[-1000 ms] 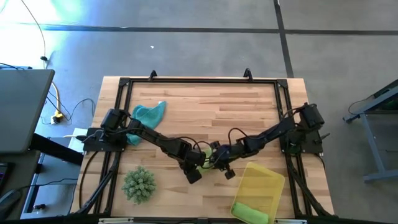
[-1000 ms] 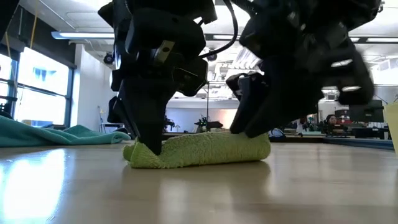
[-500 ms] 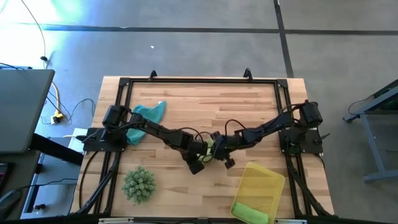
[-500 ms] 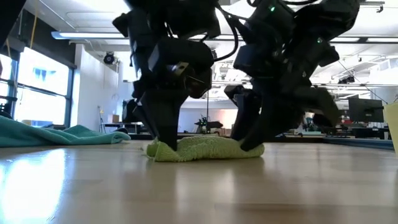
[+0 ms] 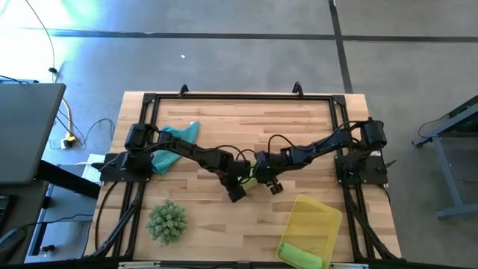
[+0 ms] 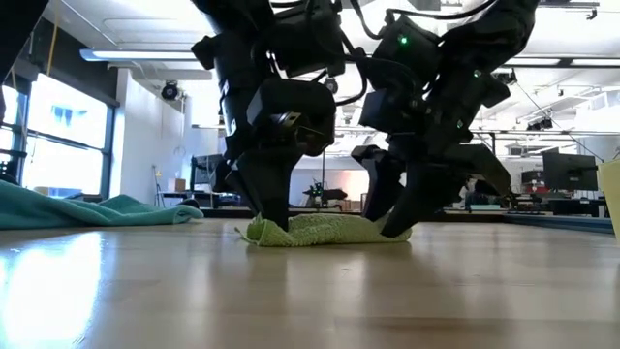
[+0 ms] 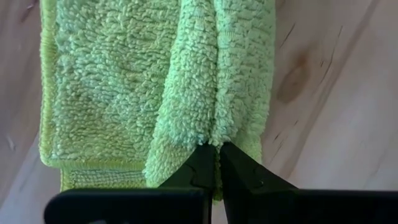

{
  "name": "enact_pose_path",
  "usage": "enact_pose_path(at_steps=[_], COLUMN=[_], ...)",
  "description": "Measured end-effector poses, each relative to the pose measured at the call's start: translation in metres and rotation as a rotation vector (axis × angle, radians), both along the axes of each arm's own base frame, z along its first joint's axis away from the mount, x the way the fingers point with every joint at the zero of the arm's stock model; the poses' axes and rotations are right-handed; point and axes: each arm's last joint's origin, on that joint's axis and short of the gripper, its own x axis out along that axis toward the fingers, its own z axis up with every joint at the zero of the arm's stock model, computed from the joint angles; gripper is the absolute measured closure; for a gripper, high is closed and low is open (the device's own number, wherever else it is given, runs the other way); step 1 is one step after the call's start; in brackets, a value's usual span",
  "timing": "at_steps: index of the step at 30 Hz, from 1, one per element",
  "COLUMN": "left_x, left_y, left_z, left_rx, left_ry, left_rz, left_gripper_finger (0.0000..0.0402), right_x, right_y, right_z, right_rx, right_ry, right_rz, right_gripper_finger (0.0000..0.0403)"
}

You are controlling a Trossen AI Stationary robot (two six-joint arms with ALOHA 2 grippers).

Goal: Roll microfiber towels into tight, uniform cylinder then place into a basket
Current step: Roll the light green microfiber cloth

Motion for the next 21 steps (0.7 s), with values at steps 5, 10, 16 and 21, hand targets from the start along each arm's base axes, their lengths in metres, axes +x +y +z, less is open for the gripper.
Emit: enact_pose_path(at_steps=[5, 10, 16, 21], left_x=[-0.001, -0.003, -0.010, -0.017], left_y=[0.000, 0.001, 0.000, -0.009], left_z=[0.004, 0.015, 0.033, 0.049], left_rx=[0.007, 0.040, 0.046, 0.086], left_ry=[-0.012, -0.035, -0.055, -0.053], left_rz=[-0.017, -0.027, -0.055, -0.116], left_gripper_finger=[0.0386, 0.0352, 0.0320, 0.0305], right_x=[-0.001, -0.001, -0.002, -0.005], right_y=[-0.005, -0.010, -0.021, -0.037], right_z=[-0.001, -0.002, -0.002, -0.003], right_rx=[0.032, 0.063, 0.135, 0.364], right_ry=[0.020, 0.028, 0.042, 0.086], right_rz=[-0.023, -0.049, -0.098, -0.154], right_gripper_finger=[0.0270, 0.0338, 0.0395, 0.0394])
